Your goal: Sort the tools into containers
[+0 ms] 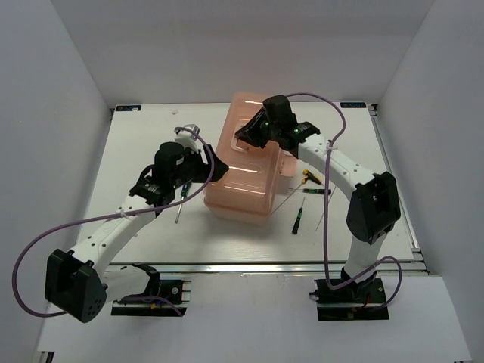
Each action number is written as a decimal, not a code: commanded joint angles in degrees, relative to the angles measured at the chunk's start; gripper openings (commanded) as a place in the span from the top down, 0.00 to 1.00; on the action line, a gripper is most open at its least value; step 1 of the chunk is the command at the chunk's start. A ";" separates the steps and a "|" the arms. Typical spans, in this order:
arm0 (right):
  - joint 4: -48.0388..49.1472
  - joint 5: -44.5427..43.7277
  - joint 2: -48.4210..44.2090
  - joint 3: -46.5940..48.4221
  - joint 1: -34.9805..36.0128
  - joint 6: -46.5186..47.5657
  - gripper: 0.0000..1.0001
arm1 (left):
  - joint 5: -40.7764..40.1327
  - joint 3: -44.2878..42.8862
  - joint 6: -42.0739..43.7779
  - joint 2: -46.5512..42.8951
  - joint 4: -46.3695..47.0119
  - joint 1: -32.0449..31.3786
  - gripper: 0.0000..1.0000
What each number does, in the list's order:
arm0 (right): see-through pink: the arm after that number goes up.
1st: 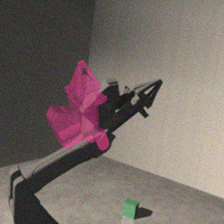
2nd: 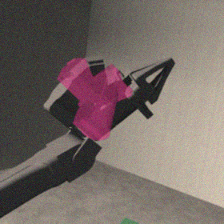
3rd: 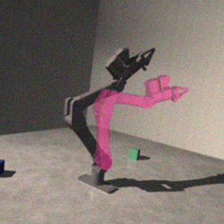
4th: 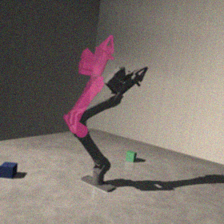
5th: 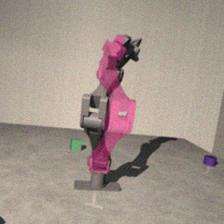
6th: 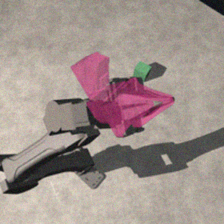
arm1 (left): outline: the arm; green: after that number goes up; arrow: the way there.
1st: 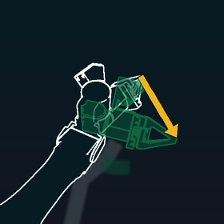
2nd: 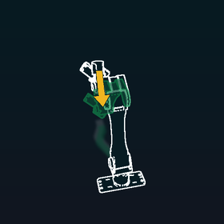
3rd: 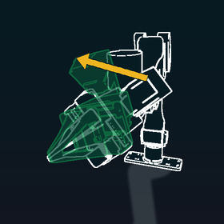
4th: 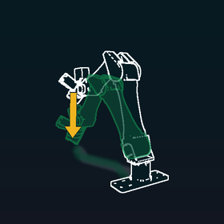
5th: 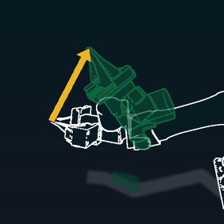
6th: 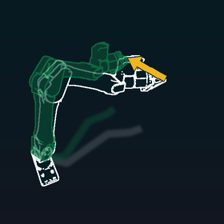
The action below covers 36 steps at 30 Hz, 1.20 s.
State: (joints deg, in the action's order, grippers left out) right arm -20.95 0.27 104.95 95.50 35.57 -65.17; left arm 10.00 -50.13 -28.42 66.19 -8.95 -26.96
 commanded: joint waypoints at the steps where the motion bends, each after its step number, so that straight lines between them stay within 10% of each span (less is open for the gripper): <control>1: 7.92 8.86 -1.23 -5.32 0.20 -1.02 0.71 | -1.74 -4.27 2.40 -1.59 -1.51 -0.46 0.20; 36: 24.29 19.41 -5.98 -10.34 -2.70 -3.03 0.80 | 2.93 -22.03 -0.23 16.62 2.27 1.30 0.28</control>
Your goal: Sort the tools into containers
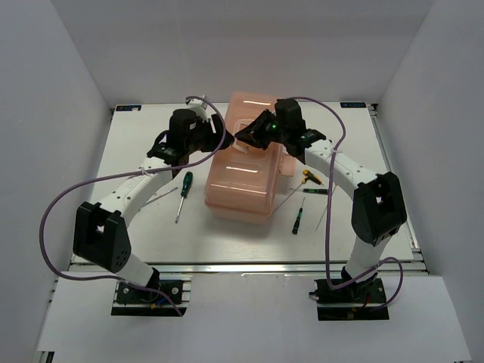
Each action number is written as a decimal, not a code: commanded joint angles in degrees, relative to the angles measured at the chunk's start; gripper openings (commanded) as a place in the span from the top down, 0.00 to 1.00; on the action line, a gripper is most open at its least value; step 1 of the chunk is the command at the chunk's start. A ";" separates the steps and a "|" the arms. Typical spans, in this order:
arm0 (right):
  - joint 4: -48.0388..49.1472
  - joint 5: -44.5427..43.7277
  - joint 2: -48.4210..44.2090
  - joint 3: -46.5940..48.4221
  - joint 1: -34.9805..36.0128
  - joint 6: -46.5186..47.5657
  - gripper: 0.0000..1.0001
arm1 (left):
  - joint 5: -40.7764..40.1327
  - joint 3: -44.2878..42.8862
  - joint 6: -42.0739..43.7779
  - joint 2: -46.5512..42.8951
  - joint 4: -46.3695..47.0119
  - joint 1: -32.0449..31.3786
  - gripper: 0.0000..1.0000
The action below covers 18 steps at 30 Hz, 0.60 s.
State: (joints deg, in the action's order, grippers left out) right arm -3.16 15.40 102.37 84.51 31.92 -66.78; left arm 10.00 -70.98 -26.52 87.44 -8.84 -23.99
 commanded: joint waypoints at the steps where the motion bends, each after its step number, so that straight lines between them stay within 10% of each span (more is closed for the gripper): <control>1: 6.59 4.29 -3.40 0.66 0.95 -1.42 0.80 | 1.18 -0.92 -1.78 -5.34 1.81 -1.68 0.28; 18: 6.76 4.99 -2.79 1.62 0.69 -1.51 0.80 | 4.68 0.23 -3.71 -7.64 -2.06 -1.68 0.29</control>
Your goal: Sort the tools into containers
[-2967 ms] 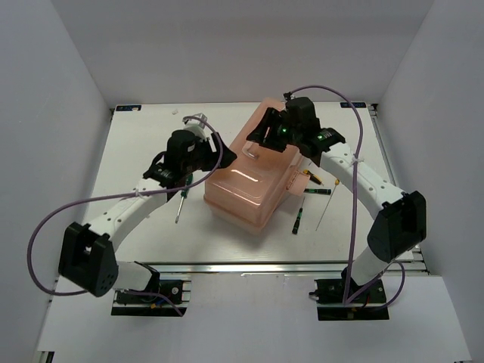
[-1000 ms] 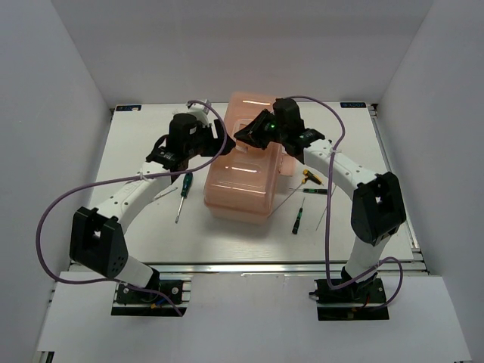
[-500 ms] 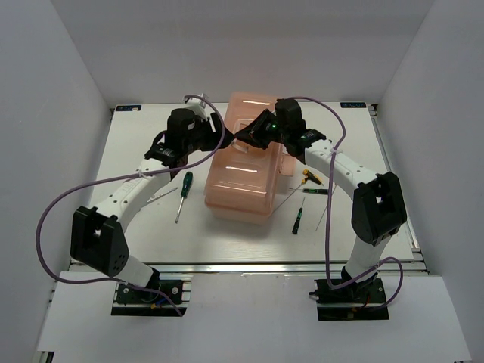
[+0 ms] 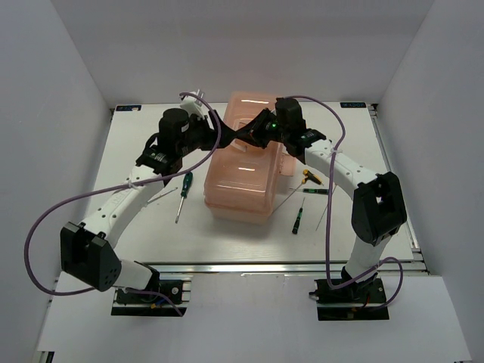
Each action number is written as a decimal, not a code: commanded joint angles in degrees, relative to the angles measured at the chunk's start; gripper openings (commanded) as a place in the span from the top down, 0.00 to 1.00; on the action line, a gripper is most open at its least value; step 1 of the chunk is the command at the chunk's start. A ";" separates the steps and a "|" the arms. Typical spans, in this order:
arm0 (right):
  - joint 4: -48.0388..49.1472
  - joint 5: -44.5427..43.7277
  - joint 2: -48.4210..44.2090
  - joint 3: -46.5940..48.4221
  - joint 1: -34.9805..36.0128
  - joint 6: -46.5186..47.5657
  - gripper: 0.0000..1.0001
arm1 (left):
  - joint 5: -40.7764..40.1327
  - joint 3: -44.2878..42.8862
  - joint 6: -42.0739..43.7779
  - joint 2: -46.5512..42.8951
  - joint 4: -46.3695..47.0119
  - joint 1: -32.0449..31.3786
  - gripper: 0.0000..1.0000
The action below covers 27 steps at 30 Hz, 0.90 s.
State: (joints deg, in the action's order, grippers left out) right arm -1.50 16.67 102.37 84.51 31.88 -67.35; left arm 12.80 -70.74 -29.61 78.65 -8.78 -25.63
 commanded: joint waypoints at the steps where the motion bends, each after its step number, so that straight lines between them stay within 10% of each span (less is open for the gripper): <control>1: 5.10 3.72 -2.70 1.71 0.73 -0.94 0.81 | 2.23 -0.01 -0.89 1.76 -2.04 -0.04 0.29; 10: 5.01 4.25 -2.88 1.01 0.64 -0.94 0.80 | 8.63 -2.20 -2.74 9.06 1.48 -0.04 0.30; 27: 8.71 -0.22 -8.67 -2.68 -2.42 11.26 0.56 | 9.61 -2.38 -7.22 14.68 3.32 -0.04 0.73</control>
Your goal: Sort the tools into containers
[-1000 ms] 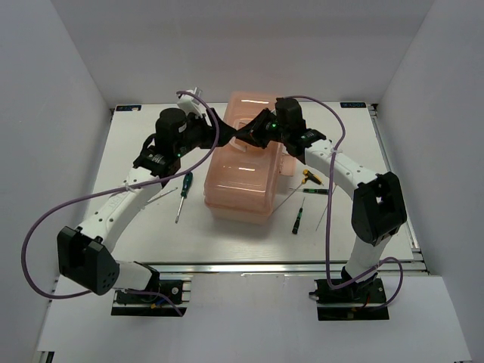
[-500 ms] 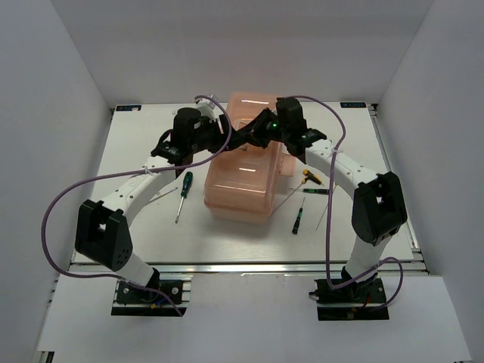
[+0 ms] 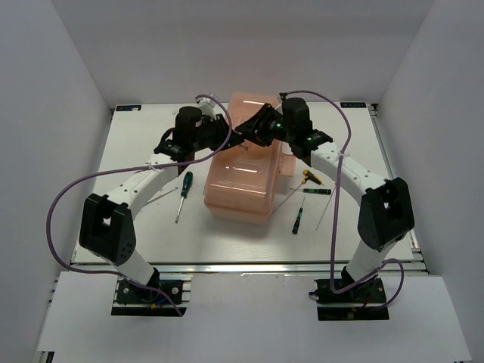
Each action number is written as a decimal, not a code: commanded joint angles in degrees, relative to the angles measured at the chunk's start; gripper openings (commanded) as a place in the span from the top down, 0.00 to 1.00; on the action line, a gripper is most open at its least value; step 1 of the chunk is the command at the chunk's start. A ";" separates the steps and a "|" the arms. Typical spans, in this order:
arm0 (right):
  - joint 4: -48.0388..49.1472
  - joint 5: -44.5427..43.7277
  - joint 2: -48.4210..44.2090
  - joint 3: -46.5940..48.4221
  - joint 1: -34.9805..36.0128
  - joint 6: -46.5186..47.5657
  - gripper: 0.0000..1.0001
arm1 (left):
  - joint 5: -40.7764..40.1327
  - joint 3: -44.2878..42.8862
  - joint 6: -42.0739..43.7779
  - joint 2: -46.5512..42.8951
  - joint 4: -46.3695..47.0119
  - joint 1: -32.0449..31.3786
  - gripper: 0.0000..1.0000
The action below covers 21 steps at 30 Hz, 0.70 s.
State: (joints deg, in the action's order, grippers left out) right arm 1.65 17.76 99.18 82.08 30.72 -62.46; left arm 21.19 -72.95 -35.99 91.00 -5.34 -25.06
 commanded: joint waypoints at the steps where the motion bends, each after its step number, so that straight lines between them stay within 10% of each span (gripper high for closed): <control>1: 5.47 -2.89 -6.96 -0.52 -1.97 8.30 0.55 | 1.66 -0.35 -1.71 2.86 0.24 -0.61 0.75; 12: -6.56 -2.65 -15.24 -6.75 -22.60 34.49 0.48 | -5.36 -6.95 -2.24 6.04 -5.73 -0.52 0.98; 21: -11.68 13.34 -13.22 -17.48 -29.58 48.48 0.32 | 1.48 -5.27 -17.25 -0.30 11.49 5.72 1.00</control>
State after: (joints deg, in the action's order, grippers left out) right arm -8.25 22.81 85.91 66.17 0.75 -20.99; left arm 23.27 -75.88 -47.81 95.35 -1.87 -22.85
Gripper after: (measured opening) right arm 0.674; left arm 0.222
